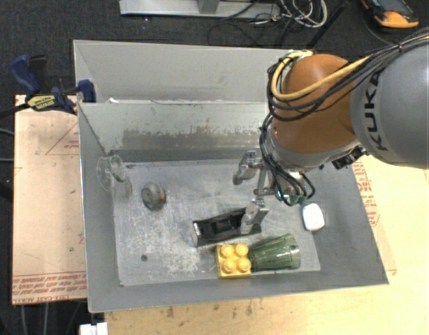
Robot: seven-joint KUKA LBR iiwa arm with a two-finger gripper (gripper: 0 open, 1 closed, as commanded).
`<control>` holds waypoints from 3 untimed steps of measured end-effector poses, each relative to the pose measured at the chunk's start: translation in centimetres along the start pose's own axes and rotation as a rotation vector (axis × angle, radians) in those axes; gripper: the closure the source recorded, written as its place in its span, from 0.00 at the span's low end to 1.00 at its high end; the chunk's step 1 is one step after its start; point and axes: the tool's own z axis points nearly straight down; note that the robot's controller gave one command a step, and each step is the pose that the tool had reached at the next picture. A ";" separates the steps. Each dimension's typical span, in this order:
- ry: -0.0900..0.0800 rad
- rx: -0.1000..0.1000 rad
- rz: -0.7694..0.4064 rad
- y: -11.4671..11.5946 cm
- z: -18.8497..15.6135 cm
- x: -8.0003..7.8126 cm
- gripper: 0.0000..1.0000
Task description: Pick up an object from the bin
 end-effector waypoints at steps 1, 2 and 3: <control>-0.008 -0.001 0.002 0.0 -0.4 -0.2 0.00; -0.012 0.000 -0.076 -1.0 6.6 -0.7 0.00; -0.018 -0.002 -0.103 -1.1 10.5 -1.2 0.00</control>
Offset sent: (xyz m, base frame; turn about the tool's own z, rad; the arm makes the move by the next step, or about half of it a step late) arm 0.0084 -0.0205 -0.1415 -0.1584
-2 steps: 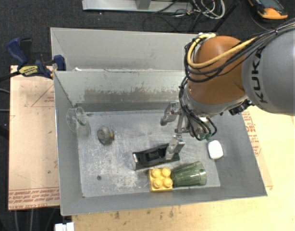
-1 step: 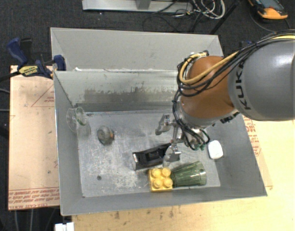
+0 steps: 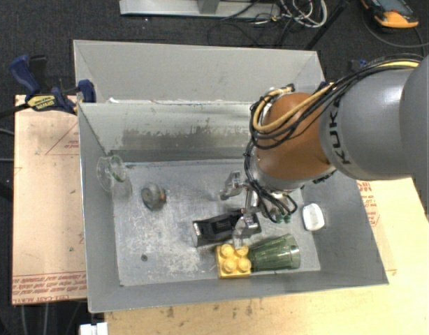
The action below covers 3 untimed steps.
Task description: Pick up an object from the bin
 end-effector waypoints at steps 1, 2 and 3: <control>0.010 0.002 0.100 0.6 -2.8 1.2 0.00; 0.004 0.003 0.090 0.3 0.9 -0.2 0.00; 0.003 0.003 0.090 0.3 0.8 -0.1 1.00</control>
Offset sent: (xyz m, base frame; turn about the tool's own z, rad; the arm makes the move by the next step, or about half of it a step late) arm -0.0069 0.0032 -0.0365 0.0828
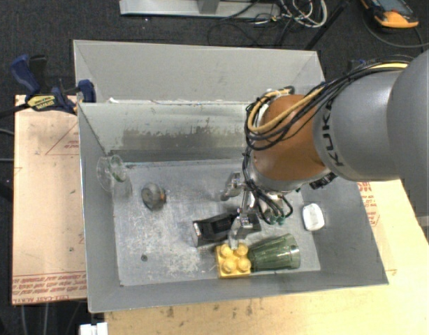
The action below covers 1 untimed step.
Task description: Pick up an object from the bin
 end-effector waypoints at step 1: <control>0.000 0.000 0.000 0.0 0.0 0.0 1.00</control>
Offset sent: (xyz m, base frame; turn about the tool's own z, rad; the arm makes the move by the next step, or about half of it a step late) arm 0.0000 -0.0002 0.0271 0.0000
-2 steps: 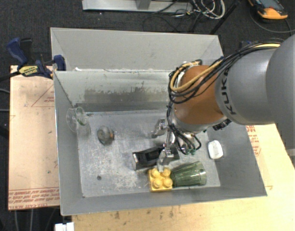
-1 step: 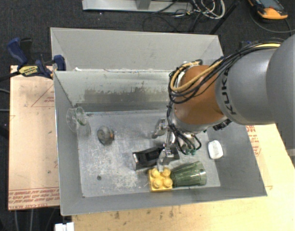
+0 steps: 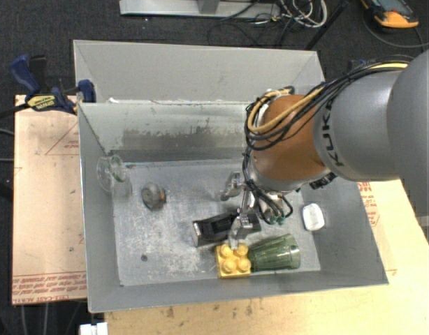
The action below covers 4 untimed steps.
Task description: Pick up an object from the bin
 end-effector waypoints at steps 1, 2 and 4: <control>0.000 0.000 0.000 0.0 0.0 0.0 1.00; 0.000 0.000 0.000 0.0 0.0 0.0 1.00; 0.000 0.000 0.000 0.0 0.0 0.0 1.00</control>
Offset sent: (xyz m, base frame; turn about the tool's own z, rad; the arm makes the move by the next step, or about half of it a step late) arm 0.0000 -0.0001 0.0027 0.0000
